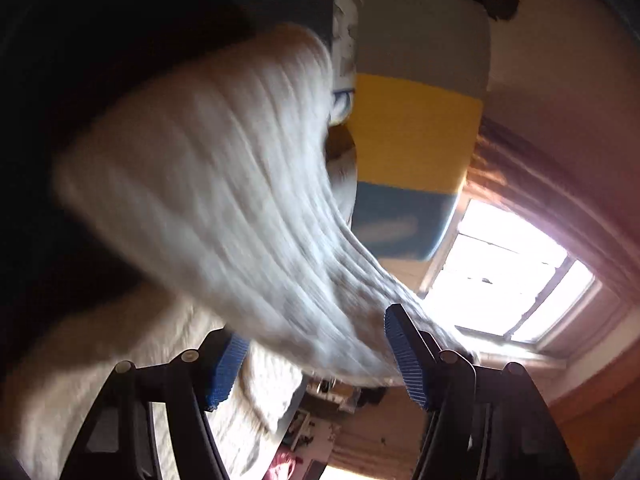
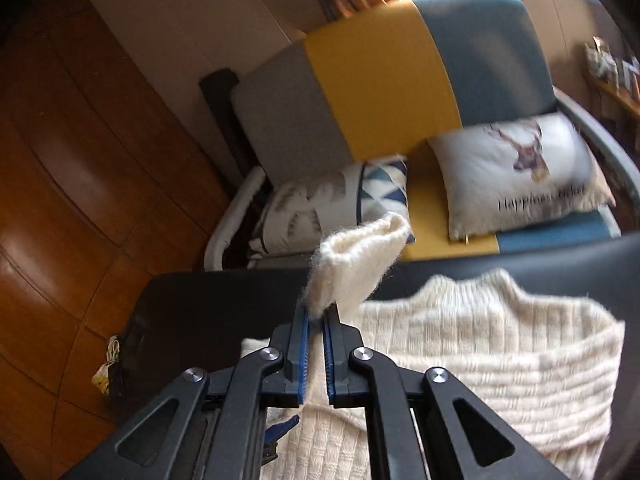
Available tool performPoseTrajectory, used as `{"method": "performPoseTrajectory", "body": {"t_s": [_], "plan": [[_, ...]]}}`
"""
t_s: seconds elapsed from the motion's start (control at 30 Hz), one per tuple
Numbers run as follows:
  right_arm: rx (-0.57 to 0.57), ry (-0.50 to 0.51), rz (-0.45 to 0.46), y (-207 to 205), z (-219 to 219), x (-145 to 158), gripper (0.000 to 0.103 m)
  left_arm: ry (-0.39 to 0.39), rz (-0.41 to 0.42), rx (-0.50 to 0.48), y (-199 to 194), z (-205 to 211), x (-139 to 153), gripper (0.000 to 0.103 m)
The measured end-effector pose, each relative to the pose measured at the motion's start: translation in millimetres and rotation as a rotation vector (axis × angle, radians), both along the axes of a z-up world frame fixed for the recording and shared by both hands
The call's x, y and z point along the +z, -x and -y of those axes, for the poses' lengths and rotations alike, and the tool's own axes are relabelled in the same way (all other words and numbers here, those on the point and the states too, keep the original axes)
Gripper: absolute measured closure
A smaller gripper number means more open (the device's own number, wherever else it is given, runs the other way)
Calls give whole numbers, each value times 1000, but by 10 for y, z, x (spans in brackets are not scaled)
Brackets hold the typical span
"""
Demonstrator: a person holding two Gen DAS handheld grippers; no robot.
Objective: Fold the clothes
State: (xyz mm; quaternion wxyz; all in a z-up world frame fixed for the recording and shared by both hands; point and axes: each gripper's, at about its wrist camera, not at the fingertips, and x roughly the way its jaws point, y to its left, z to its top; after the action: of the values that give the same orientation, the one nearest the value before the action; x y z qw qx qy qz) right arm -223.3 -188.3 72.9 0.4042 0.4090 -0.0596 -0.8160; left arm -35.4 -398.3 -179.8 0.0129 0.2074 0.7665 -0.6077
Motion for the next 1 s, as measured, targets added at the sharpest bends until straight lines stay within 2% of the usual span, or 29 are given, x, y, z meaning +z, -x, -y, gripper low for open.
{"method": "performPoseTrajectory", "body": {"t_s": [0.1, 0.13, 0.4, 0.5, 0.57, 0.6, 0.63, 0.67, 0.83, 0.9, 0.97, 1.0], "plan": [[-36, -4, -50, 47, -243, 79, 98, 83, 42, 32, -32, 151, 40, 36], [-65, -10, -45, 95, -381, 7, 98, 103, 55, 40, -62, 193, 44, 36], [-279, -80, 244, 433, -1341, -1401, 98, 153, 104, 14, -41, 228, -19, 37], [-306, -74, 308, 423, -1544, -1783, 98, 223, 123, -5, 32, 174, 82, 38], [-323, -50, 334, 434, -1650, -1933, 98, 272, 136, -17, 82, 139, 156, 45], [-329, -22, 345, 430, -1696, -1966, 98, 297, 143, -23, 107, 121, 193, 51], [-332, -4, 348, 427, -1735, -1971, 98, 321, 149, -29, 132, 103, 230, 64], [-330, 5, 340, 430, -1760, -1944, 98, 346, 156, -35, 157, 86, 267, 70], [-343, 63, 212, 372, -1934, -1605, 98, 519, 196, -88, 331, -53, 500, 74], [-380, 26, 241, 369, -2031, -1720, 98, 564, 262, -121, 440, -117, 487, 74], [-420, -10, 282, 347, -2131, -1894, 98, 537, 275, -139, 454, -129, 387, 74], [-420, 24, 313, 331, -2196, -1989, 98, 516, 275, -147, 451, -130, 330, 74]]}}
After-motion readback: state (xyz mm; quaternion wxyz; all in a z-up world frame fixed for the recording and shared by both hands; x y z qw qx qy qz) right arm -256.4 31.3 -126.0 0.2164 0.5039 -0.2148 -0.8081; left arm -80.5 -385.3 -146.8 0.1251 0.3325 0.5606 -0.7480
